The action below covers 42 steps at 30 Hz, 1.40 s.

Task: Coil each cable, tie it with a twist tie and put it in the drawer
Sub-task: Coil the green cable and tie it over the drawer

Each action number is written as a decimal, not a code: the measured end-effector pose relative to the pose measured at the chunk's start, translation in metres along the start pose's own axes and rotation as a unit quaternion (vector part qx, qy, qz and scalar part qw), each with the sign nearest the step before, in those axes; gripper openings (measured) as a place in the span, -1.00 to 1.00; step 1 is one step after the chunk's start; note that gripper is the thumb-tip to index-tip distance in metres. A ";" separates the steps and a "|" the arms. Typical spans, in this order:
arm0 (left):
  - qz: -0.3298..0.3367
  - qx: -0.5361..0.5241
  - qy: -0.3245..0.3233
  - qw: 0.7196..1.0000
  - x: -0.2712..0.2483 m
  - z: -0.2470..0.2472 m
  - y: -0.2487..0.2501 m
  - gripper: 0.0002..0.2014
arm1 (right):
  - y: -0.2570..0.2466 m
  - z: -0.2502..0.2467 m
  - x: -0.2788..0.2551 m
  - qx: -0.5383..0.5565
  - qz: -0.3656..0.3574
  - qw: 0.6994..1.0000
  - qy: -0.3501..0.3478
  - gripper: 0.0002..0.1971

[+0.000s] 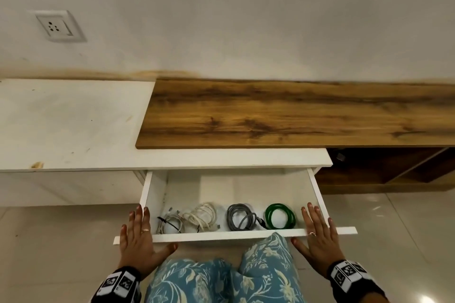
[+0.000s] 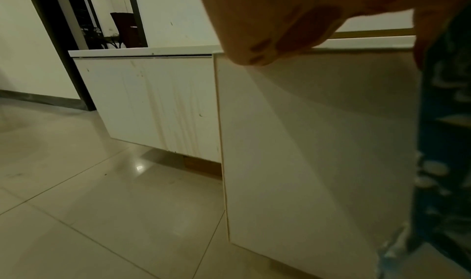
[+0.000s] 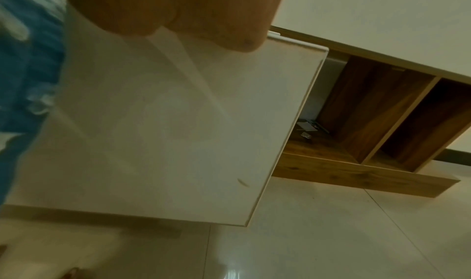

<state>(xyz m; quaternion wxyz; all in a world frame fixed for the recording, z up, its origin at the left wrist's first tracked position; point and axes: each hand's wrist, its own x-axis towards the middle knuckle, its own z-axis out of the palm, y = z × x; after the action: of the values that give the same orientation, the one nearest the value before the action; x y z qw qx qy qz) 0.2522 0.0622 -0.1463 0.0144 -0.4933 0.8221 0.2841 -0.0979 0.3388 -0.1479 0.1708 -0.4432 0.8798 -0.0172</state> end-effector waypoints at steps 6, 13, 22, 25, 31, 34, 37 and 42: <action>0.017 0.023 -0.002 1.000 0.034 -0.003 0.004 0.20 | -0.002 -0.004 0.034 0.009 0.004 1.000 0.028 -0.18; 0.049 0.062 0.092 0.993 0.076 -0.011 0.010 0.12 | -0.009 -0.021 0.077 0.015 -0.008 0.996 0.090 -0.12; 0.035 0.150 0.112 0.982 0.116 -0.031 0.034 0.00 | -0.019 -0.031 0.119 0.005 0.049 0.981 0.186 -0.16; 0.009 0.161 0.125 0.979 0.121 -0.041 0.047 -0.17 | -0.030 -0.042 0.126 0.007 0.101 0.973 0.207 -0.32; -0.024 0.159 0.139 0.977 0.130 -0.055 0.064 -0.46 | -0.047 -0.064 0.140 -0.041 0.146 0.967 0.206 -0.57; -0.041 0.166 0.141 0.975 0.133 -0.060 0.071 -0.53 | -0.051 -0.070 0.146 -0.062 0.166 0.963 0.202 -0.56; -0.043 0.169 0.147 0.974 0.135 -0.060 0.074 -0.55 | -0.055 -0.074 0.151 -0.085 0.175 0.962 0.193 -0.54; -0.042 0.179 0.134 0.974 0.134 -0.060 0.074 -0.51 | -0.057 -0.083 0.150 -0.097 0.180 0.963 0.174 -0.54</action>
<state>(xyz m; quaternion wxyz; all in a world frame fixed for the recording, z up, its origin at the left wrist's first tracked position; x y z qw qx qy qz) 0.1387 -0.0480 -0.1035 0.0037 -0.5506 0.8324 0.0627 -0.1629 0.1762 -0.1020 -0.0281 -0.2824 0.9586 0.0225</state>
